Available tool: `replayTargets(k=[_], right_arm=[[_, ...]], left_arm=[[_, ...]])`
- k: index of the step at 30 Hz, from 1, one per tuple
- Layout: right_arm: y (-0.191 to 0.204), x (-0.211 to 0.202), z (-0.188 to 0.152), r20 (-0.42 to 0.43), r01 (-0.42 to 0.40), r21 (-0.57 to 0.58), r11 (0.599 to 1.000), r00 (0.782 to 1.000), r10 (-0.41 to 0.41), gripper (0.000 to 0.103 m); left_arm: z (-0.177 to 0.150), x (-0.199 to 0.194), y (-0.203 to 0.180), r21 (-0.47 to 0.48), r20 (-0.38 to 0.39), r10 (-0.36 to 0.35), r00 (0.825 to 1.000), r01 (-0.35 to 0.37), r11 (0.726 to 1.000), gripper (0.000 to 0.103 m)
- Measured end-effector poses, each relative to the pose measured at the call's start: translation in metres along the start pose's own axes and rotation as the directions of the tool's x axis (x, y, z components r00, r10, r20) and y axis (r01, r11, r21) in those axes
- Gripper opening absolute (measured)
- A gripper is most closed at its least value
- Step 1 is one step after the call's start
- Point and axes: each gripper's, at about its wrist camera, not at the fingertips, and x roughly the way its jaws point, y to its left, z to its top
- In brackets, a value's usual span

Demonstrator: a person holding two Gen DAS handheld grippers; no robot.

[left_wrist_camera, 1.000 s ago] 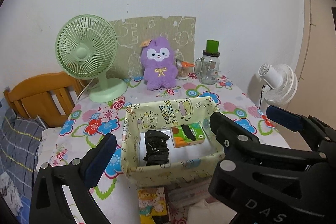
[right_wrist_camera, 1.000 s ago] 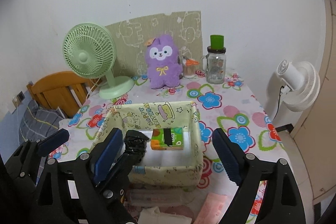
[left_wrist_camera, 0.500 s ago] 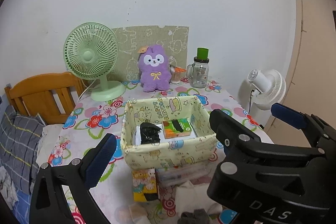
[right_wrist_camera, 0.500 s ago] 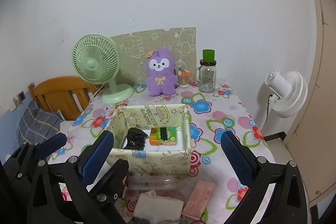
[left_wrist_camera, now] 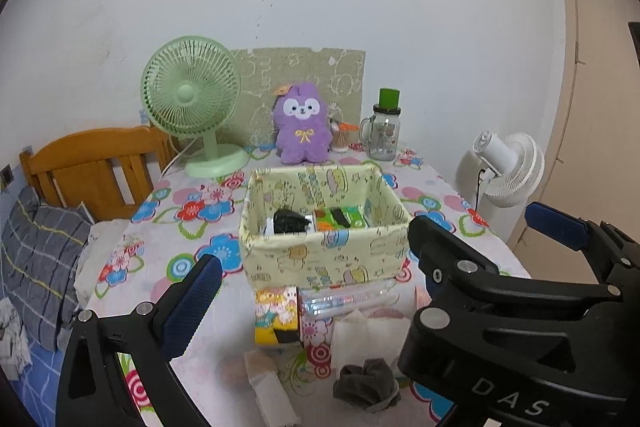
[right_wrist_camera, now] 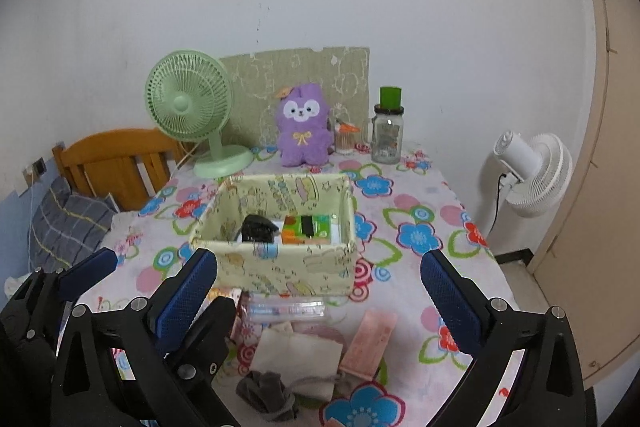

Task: Organize soft objects
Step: 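Withdraw both grippers from the basket back toward the remaining items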

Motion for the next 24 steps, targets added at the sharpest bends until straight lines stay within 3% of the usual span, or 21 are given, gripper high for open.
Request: replayTargets(k=[24], right_arm=[[-0.012, 0.012, -0.066, -0.054, 0.049, -0.023, 0.999, 0.997, -0.050, 0.103]], left_arm=[[-0.066, 0.016, -0.014, -0.040, -0.038, -0.019, 0.999, 0.018, 0.999, 0.102]])
